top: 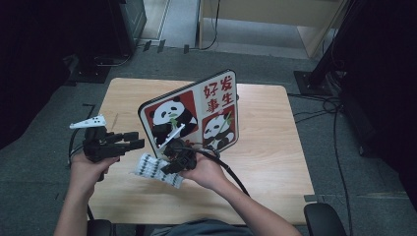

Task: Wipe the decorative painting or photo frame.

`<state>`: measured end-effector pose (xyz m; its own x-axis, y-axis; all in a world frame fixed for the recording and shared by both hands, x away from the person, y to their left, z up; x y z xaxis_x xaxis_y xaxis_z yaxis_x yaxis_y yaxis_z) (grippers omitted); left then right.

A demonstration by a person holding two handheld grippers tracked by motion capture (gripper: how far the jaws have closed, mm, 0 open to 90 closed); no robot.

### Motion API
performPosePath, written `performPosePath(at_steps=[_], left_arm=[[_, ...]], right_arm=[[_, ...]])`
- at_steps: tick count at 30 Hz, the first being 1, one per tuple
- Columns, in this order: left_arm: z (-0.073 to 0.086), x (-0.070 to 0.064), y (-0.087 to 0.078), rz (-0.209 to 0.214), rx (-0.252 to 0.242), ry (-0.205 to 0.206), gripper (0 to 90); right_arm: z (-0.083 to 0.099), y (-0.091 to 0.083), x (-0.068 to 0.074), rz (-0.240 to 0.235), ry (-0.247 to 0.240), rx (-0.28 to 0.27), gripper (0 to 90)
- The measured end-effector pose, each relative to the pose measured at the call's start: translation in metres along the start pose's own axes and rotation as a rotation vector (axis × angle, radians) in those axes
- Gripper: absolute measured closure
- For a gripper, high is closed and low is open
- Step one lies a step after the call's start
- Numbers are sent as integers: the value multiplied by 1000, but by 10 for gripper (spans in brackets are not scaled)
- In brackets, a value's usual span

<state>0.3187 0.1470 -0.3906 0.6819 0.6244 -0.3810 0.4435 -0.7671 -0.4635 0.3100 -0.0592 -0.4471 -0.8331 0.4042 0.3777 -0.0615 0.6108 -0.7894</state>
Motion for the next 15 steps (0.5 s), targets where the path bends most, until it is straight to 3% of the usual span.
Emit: performPosePath(at_steps=[11, 15], left_arm=[[1, -8, 13, 16, 17, 12, 476], [2, -10, 18, 29, 24, 15, 483]], right_arm=[[8, 9, -3, -7, 3, 2, 803], [11, 11, -4, -3, -18, -1, 800]])
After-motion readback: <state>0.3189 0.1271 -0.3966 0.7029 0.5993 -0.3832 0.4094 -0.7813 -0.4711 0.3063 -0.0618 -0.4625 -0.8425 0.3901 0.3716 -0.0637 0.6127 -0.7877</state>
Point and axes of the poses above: each handheld gripper's, and its own axes: y roughly forward along the jaws, z roughly out of its underside, x roughly to its left, the point moved 3 cm from there along y, roughly forward along the jaws, and after that the axes turned 6 degrees about -z, right-handed, at the moved point
